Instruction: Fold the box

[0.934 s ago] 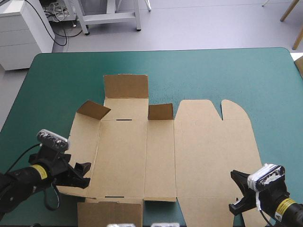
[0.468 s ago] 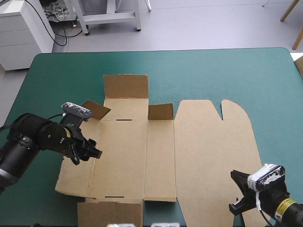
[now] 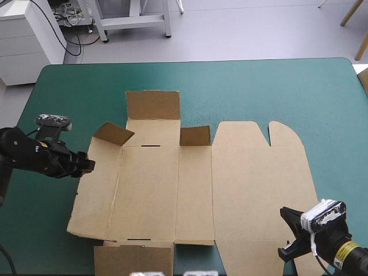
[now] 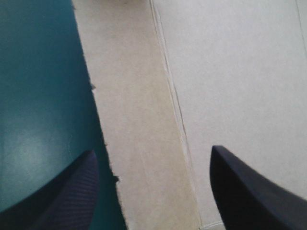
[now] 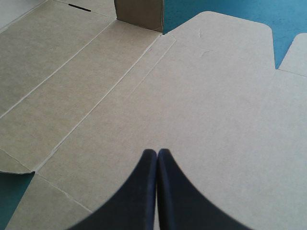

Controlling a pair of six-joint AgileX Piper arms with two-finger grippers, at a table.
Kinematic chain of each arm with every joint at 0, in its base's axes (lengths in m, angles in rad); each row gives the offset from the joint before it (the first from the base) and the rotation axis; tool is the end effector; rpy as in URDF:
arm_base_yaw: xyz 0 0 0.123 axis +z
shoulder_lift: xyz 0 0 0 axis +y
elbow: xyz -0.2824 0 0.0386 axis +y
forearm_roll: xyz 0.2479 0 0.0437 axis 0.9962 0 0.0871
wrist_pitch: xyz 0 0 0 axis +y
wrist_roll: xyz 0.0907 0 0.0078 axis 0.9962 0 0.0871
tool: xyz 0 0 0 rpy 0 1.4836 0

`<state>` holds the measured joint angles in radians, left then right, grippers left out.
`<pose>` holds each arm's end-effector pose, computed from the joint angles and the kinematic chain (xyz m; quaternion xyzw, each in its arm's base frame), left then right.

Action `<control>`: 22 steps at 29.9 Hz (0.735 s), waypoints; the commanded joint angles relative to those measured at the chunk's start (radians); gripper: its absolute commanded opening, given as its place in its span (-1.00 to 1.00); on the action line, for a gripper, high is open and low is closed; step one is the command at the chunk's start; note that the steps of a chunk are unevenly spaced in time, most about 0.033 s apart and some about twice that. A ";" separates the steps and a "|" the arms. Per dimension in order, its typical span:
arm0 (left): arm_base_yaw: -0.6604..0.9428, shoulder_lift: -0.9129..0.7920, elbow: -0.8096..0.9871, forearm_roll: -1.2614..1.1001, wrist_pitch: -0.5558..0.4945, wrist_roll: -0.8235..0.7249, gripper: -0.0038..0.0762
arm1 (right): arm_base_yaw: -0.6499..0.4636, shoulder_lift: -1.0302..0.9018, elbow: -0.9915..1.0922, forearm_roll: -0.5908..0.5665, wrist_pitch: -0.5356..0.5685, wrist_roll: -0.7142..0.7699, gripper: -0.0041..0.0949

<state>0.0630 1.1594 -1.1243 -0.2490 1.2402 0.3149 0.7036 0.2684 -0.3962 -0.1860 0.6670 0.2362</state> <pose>0.2064 -0.0083 0.3504 0.1053 0.9686 -0.0853 0.2084 0.0524 0.0308 0.2711 -0.2259 0.8137 0.1613 0.5107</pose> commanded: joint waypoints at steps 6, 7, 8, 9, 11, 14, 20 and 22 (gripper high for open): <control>0.206 0.043 -0.001 -0.087 0.035 0.098 0.28 | -0.004 0.010 -0.028 -0.013 -0.068 -0.002 -0.95; 0.209 0.055 0.010 -0.087 0.035 0.101 0.28 | -0.004 0.010 -0.028 -0.013 -0.068 -0.002 -0.95; 0.211 0.067 0.022 -0.090 0.035 0.103 0.28 | -0.004 0.010 -0.028 -0.013 -0.068 -0.002 -0.95; 0.213 0.079 0.037 -0.092 0.035 0.105 0.28 | -0.004 0.010 -0.028 -0.013 -0.068 -0.002 -0.95; 0.213 0.097 0.067 -0.108 0.035 0.129 0.28 | -0.004 0.010 -0.028 -0.013 -0.068 -0.002 -0.95; 0.213 0.115 0.116 -0.135 0.035 0.163 0.28 | -0.004 0.010 -0.028 -0.013 -0.068 -0.002 -0.95; 0.213 0.147 0.207 -0.136 0.041 0.179 0.28 | -0.004 0.010 -0.028 -0.013 -0.068 -0.002 -0.95; 0.213 0.156 0.230 -0.145 0.041 0.179 0.28 | -0.004 0.010 -0.028 -0.013 -0.068 -0.002 -0.95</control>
<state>0.2744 1.3255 -0.8987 -0.3468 1.2227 0.4921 0.7036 0.2684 -0.3962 -0.1860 0.6661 0.2362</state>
